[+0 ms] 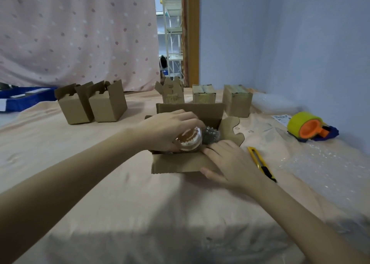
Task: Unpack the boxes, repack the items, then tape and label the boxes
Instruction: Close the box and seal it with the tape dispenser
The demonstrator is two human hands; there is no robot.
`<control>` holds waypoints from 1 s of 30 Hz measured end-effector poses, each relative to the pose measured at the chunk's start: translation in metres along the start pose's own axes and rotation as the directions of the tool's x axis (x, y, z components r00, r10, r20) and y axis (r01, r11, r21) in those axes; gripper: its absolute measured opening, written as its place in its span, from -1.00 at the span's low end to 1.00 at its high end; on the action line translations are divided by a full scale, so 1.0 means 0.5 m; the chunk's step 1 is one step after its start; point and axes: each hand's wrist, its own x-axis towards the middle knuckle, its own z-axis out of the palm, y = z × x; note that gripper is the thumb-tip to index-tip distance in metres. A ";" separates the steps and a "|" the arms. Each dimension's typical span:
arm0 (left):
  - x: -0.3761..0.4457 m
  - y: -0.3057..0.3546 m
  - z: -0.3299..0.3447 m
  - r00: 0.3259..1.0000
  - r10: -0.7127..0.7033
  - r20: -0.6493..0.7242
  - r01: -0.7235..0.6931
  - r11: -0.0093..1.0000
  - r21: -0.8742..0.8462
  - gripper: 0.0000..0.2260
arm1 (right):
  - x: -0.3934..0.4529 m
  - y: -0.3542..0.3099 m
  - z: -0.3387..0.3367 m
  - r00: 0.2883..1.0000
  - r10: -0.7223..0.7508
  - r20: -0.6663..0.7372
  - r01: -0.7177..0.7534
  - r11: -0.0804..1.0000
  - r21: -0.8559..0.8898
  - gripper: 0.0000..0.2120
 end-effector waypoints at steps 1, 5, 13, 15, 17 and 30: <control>0.002 -0.002 0.002 0.999 0.038 0.034 -0.038 0.999 0.019 -0.38 | 0.000 0.002 0.003 1.000 -0.021 -0.014 0.020 1.000 -0.011 -0.36; 0.021 -0.003 0.013 0.986 0.116 0.123 -0.132 0.982 0.133 -0.40 | 0.000 0.013 0.011 0.995 -0.094 -0.032 0.092 0.994 -0.063 -0.35; 0.070 -0.009 0.047 0.932 0.269 0.244 -0.322 0.922 0.215 -0.51 | 0.002 0.009 0.004 0.990 -0.115 -0.081 0.109 0.991 -0.075 -0.39; 0.077 -0.015 0.062 0.924 0.297 0.239 -0.351 0.908 0.228 -0.53 | 0.003 0.010 0.003 0.991 -0.121 -0.064 0.116 0.991 -0.068 -0.38; 0.079 -0.021 0.078 0.911 0.378 0.166 -0.410 0.874 0.261 -0.57 | 0.004 0.012 0.002 0.989 -0.137 -0.048 0.133 0.988 -0.082 -0.42; 0.063 -0.046 0.146 0.925 0.376 -0.050 -0.308 0.822 0.479 -0.69 | 0.016 0.007 -0.010 0.996 -0.080 0.035 0.082 0.994 -0.069 -0.66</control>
